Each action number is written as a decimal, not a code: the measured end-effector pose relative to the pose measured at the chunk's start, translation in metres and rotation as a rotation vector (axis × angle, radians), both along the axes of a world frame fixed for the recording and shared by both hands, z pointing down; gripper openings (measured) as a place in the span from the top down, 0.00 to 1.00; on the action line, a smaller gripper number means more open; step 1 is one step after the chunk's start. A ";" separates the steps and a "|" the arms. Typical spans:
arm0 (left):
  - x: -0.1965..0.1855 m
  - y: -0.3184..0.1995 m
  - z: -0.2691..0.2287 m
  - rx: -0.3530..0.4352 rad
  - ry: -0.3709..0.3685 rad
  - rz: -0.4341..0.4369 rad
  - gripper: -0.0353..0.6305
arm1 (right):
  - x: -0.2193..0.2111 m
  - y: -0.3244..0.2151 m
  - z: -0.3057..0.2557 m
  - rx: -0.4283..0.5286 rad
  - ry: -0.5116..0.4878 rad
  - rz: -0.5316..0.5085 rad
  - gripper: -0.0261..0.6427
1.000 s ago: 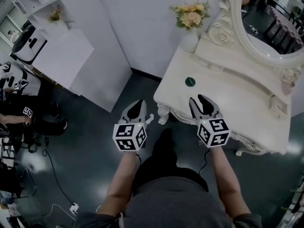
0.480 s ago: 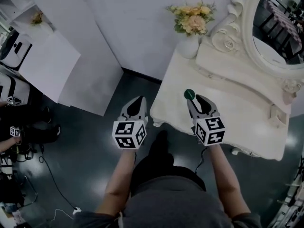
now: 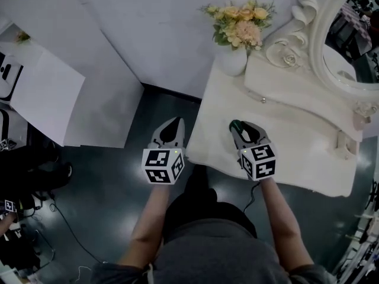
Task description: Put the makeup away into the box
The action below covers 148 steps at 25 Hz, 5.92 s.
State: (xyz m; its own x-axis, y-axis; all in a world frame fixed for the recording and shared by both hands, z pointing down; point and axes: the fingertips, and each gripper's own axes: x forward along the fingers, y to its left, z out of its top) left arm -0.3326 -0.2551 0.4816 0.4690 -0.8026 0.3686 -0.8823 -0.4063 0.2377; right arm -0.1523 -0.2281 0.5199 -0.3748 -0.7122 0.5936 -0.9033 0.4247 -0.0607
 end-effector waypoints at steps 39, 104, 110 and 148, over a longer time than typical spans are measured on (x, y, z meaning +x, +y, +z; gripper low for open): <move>0.017 -0.050 0.016 -0.055 0.016 0.077 0.94 | 0.006 -0.012 0.057 -0.212 0.103 0.025 0.93; 0.400 0.165 -0.051 0.086 0.050 1.040 0.94 | 0.296 0.286 -0.060 0.078 0.011 1.084 0.95; 0.430 0.193 -0.052 0.092 0.054 1.067 0.94 | 0.319 0.317 -0.062 0.091 0.010 1.116 0.95; 0.635 0.188 -0.036 0.065 0.059 1.107 0.94 | 0.503 0.280 -0.072 0.143 -0.027 1.090 0.95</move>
State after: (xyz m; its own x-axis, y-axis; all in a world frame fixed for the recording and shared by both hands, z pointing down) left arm 0.3022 -0.0671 0.4459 0.9541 0.0533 0.2946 -0.0124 -0.9762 0.2166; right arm 0.3509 0.0518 0.4479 0.4854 -0.7307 0.4801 -0.7973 -0.5953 -0.1001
